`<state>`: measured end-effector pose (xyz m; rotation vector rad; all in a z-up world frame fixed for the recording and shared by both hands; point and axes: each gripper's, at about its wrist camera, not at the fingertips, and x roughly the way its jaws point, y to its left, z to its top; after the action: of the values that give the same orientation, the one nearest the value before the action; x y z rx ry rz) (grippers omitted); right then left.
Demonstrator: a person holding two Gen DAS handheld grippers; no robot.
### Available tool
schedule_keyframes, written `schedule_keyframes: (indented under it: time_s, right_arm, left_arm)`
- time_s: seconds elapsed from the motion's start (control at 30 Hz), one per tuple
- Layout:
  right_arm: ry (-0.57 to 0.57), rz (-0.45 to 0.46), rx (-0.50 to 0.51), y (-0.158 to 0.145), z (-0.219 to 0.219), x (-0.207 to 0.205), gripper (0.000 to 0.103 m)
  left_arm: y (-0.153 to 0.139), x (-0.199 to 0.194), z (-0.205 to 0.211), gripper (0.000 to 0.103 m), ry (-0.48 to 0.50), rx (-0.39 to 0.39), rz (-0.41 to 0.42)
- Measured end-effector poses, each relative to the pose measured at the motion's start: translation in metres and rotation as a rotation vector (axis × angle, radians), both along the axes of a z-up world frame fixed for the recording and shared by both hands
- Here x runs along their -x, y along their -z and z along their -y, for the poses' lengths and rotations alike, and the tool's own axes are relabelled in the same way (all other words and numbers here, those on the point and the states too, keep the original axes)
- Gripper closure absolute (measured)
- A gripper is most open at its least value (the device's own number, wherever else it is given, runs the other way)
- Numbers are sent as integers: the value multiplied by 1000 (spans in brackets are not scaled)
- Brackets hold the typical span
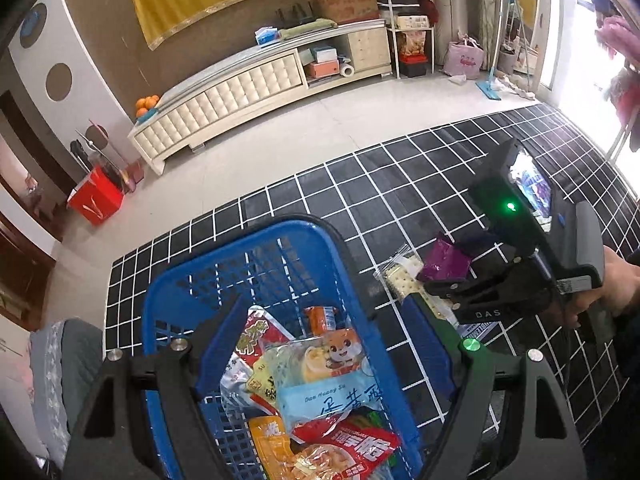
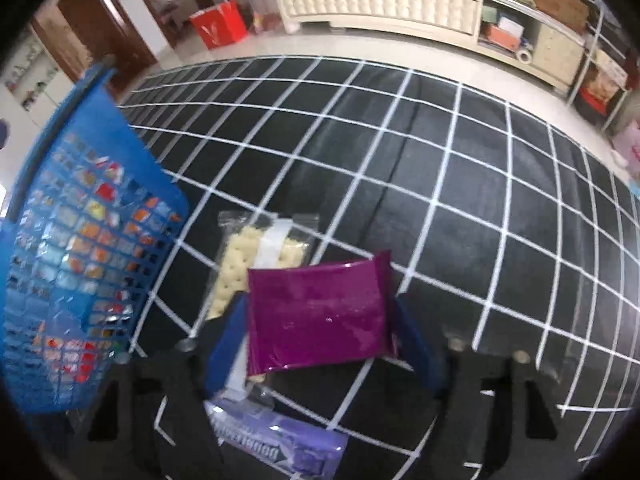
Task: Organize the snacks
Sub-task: 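Move the right tool toward the purple pouch and cracker stick pack, then grasp the purple pouch with the right tool while the left tool grasps the Doublemint tube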
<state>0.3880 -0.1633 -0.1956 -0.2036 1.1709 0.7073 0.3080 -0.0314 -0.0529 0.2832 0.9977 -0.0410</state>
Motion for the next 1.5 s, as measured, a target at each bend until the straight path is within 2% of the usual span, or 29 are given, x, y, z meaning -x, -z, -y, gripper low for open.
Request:
schedule_keyframes:
  time_s: [0.03,0.1,0.53,0.7,0.8,1.13,1.23,1.4,1.5]
  right_arm:
    - [-5,4,-3,-1,4,4,44]
    - [2,21,-7,-4,14,12,46]
    - [118,136,-145,-62,90,58,47]
    - [166,141,-126,-68,89,56,47]
    - [186,129,-154,-72,98,58,47]
    - [208,108,-138,-56,121,64,47]
    - [217,78,-131,-44,127,61,47]
    - [202,52,-71,-29,123,62,46]
    - [180,53,-54,-27,118,66,46]
  left_arm:
    - [0,0,2,25,2,1,-2]
    - [-2,1,7,25,9,2,-2]
    - [4,7,72,25,121,-67,-39]
    - [9,2,94,25,170,-105,-73]
    - [20,-3,108,25,238,-129,-129]
    - [67,-24,153,25,366,-219,-345]
    - [86,-24,164,25,399,-273,-366]
    - [112,-28,169,26,398,-291,-401]
    - [119,-29,167,32,403,-278,-415]
